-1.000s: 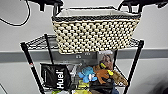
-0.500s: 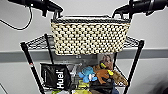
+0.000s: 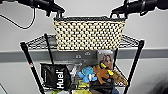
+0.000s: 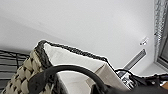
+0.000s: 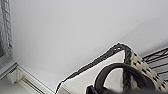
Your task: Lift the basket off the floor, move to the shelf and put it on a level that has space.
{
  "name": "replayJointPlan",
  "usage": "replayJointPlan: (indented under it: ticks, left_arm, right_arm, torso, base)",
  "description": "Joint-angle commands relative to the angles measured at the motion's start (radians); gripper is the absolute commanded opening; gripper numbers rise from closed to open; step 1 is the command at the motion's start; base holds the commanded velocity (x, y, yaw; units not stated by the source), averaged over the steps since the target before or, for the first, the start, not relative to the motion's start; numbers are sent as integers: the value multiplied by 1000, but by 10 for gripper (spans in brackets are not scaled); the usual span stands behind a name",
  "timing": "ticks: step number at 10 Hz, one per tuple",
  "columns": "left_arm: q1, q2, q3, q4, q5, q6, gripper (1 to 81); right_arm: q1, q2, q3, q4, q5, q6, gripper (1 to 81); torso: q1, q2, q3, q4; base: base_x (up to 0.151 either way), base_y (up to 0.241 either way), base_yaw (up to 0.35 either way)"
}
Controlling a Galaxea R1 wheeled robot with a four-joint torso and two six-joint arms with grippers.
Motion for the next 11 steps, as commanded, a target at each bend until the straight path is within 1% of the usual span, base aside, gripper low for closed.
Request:
replayJointPlan:
  ticks: [1, 3, 5, 7, 9, 11]
  left_arm:
    - [-128, 90, -84, 3, -26, 38, 10]
    - [-105, 125, -141, 3, -11, 51, 10]
    - [-79, 156, -182, 9, -13, 63, 10]
    - [-49, 188, -251, 7, -13, 89, 10]
    - [-26, 205, -316, 7, -13, 113, 10]
    - [-10, 208, -346, 7, -11, 123, 10]
  right_arm:
    - [138, 53, -89, -7, 35, -60, 10]
    - [130, 91, -151, -7, 27, -98, 10]
    - [125, 112, -183, -7, 25, -115, 10]
    - [111, 132, -221, -7, 24, -141, 10]
    - [81, 158, -256, -7, 24, -165, 10]
    - [58, 163, -275, -7, 25, -181, 10]
  torso:
    - [0, 0, 0, 0]
    - [0, 0, 0, 0]
    - [0, 0, 0, 0]
    - [0, 0, 0, 0]
    - [0, 0, 0, 0]
    - [0, 0, 0, 0]
  base:
    - [0, 0, 0]
    - [0, 0, 0]
    - [0, 0, 0]
    - [0, 0, 0]
    - [0, 0, 0]
    - [0, 0, 0]
